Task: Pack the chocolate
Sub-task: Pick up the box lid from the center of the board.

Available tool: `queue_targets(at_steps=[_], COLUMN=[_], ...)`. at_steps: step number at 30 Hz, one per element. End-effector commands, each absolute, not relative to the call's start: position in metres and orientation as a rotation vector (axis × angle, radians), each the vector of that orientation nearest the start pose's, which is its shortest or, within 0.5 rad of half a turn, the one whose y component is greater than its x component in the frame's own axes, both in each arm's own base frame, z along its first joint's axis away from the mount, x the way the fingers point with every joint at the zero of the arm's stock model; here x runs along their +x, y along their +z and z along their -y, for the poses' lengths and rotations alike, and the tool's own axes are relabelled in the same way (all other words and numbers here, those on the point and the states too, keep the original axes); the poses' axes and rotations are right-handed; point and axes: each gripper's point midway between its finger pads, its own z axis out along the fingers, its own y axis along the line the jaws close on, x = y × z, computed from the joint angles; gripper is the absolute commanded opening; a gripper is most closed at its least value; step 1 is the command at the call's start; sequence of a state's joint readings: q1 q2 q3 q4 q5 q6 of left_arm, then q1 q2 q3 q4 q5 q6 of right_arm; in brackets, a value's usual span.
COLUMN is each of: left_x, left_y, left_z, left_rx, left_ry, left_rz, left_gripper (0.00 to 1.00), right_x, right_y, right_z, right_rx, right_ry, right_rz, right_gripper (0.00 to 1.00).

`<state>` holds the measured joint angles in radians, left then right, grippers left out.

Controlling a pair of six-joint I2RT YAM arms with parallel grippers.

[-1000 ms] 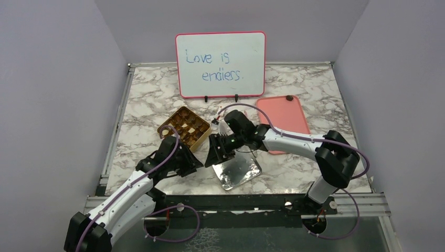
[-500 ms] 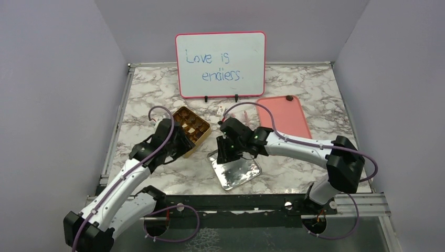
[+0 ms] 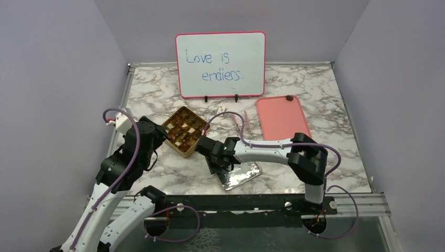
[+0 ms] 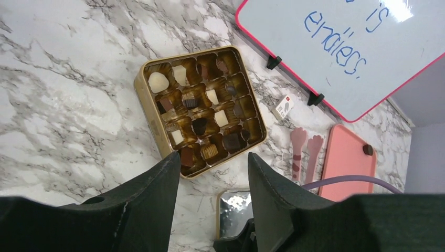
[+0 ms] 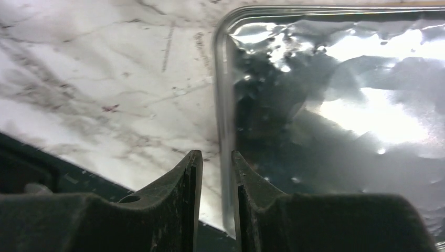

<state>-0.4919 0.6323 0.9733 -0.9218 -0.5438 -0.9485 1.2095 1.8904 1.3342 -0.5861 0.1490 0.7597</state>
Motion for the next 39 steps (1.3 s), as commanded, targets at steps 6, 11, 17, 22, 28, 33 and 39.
queue_targets(at_steps=[6,11,17,22,28,33,39], left_x=[0.203,0.201,0.199,0.198,0.196,0.162,0.136], left_y=[0.245,0.241,0.238,0.249,0.287,0.32,0.29], left_z=[0.027,0.025,0.024,0.022,0.046,0.115,0.149], left_rx=[-0.76,-0.753,-0.663,-0.599,-0.242,0.523,1.111], left_ry=[-0.202,-0.193,-0.157,-0.173,-0.319,-0.471,-0.424], left_rz=[-1.932,-1.937,-1.966,-1.92,-1.761,-1.422,-1.288], left_gripper=[0.51,0.51,0.5,0.44,0.38,0.4,0.52], right_x=[0.157,0.153,0.152,0.149,0.121,0.099,0.102], right_y=[0.03,0.012,0.0,0.048,0.137,0.193,0.24], right_z=[-0.381,-0.378,-0.374,-0.396,-0.413,-0.397,-0.375], right_rx=[-0.562,-0.599,-0.653,-0.707,-0.8,-0.894,-0.94], right_ry=[0.233,0.154,0.008,0.251,0.76,1.026,1.233], right_rz=[-2.669,-2.675,-2.664,-2.597,-2.529,-2.488,-2.412], right_gripper=[0.31,0.3,0.16,0.01,0.01,0.01,0.01])
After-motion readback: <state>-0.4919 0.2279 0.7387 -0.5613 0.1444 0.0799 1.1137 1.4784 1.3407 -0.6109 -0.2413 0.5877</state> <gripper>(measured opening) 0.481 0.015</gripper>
